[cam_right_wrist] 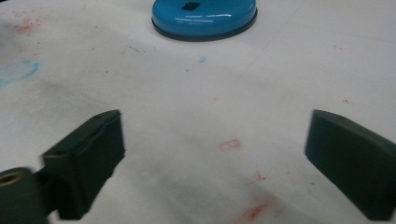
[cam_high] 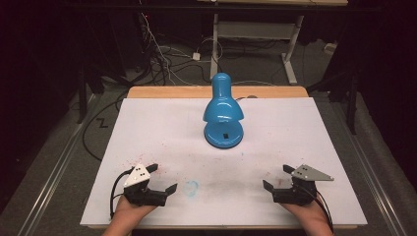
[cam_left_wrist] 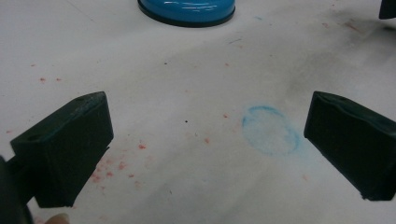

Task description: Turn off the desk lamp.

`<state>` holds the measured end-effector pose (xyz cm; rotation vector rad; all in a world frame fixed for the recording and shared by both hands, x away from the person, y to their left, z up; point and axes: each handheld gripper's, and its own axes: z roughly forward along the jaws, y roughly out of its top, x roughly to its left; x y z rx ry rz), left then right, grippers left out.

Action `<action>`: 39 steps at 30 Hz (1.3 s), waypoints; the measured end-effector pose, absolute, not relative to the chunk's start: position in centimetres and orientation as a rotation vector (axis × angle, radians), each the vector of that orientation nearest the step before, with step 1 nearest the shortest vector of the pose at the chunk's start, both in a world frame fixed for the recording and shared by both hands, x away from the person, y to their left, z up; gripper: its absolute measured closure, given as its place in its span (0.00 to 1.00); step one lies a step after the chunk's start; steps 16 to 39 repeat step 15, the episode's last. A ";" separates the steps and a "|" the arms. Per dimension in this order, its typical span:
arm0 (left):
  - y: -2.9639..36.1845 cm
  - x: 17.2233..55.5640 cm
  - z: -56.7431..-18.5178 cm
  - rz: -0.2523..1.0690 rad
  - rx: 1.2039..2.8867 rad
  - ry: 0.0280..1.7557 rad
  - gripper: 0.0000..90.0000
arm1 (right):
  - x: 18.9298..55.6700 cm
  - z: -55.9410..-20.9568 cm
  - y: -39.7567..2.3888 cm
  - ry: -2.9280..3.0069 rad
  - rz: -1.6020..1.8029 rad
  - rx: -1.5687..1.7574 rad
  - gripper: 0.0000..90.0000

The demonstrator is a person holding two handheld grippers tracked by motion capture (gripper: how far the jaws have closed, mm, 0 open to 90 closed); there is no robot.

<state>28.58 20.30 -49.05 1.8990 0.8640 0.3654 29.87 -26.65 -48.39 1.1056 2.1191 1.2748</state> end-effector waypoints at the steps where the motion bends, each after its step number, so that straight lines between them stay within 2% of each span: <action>1: 20.3 28.6 -49.0 0.366 1.898 0.864 0.01 | 29.8 -48.4 -26.7 2.111 1.285 1.104 0.01; 39: 20.2 28.6 -49.2 0.362 1.903 0.868 0.01 | 29.5 -48.3 -27.0 2.045 1.317 1.077 0.01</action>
